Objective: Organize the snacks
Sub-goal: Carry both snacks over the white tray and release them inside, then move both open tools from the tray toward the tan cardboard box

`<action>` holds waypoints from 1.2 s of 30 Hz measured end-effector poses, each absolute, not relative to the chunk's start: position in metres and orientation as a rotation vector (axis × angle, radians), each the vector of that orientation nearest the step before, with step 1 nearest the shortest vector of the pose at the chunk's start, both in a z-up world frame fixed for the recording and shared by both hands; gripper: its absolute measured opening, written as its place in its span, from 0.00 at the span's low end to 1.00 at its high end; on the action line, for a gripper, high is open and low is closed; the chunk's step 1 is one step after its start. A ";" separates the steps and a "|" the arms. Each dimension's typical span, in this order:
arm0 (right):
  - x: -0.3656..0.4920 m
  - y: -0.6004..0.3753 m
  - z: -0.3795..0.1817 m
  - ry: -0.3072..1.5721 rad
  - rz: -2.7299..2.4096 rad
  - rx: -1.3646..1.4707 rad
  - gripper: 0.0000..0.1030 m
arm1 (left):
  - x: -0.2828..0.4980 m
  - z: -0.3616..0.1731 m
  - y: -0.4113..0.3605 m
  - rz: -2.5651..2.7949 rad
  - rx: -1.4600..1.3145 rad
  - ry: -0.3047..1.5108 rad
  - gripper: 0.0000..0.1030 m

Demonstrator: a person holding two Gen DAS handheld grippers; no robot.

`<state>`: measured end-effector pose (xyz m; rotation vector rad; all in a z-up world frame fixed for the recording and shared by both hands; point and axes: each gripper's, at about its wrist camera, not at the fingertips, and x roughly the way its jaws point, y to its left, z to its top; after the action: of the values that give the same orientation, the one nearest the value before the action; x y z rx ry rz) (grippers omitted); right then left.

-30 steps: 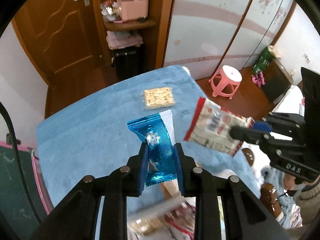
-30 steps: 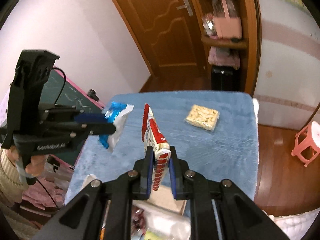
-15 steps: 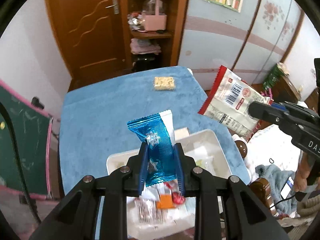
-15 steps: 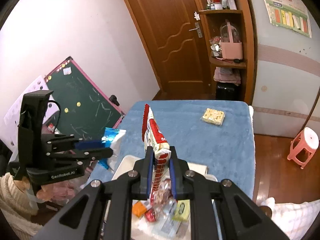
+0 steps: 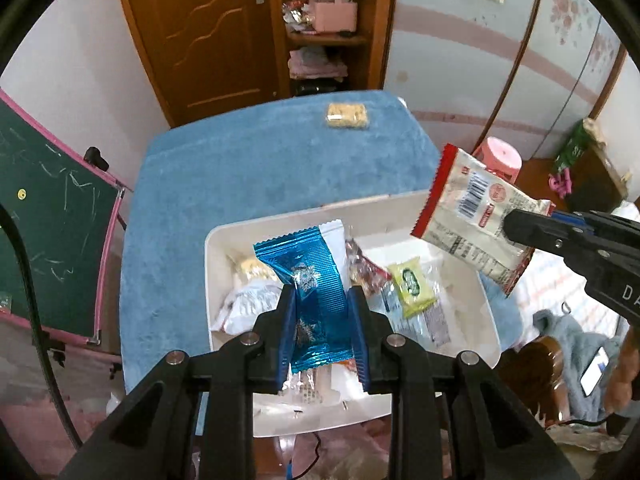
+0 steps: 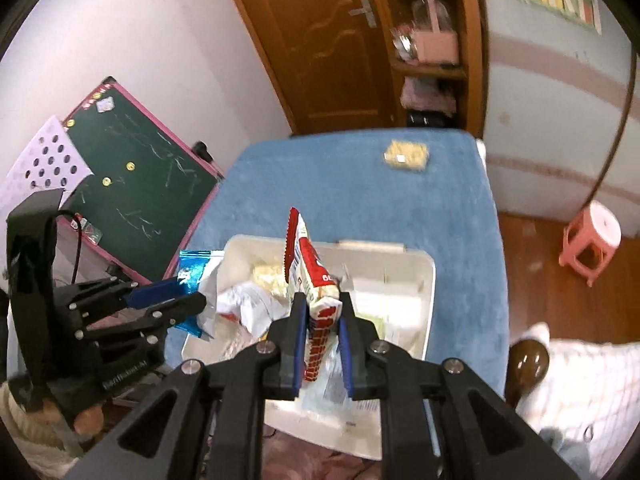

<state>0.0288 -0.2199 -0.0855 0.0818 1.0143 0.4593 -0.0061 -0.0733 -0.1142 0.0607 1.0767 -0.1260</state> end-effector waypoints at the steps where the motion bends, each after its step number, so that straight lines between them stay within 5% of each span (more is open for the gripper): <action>1: 0.028 -0.220 -0.089 1.022 0.453 0.084 0.14 | -0.007 -0.117 -0.077 -0.125 0.068 1.077 0.23; 12: 0.025 -0.209 -0.113 1.083 0.457 0.071 0.15 | -0.004 -0.132 -0.092 -0.125 0.074 1.117 0.29; 16: 0.029 -0.209 -0.121 1.126 0.430 0.082 0.25 | -0.005 -0.126 -0.093 -0.091 0.081 1.086 0.78; 20: 0.030 -0.211 -0.119 1.119 0.423 0.090 0.39 | -0.005 -0.120 -0.094 -0.082 0.093 1.055 0.79; 36: 0.032 -0.215 -0.111 1.089 0.447 0.070 0.39 | -0.003 -0.112 -0.102 -0.065 0.112 1.038 0.79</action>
<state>0.0323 -0.2151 -0.1107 0.0701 1.0886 0.4465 -0.0033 -0.1022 -0.1122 0.1122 1.0382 -0.0652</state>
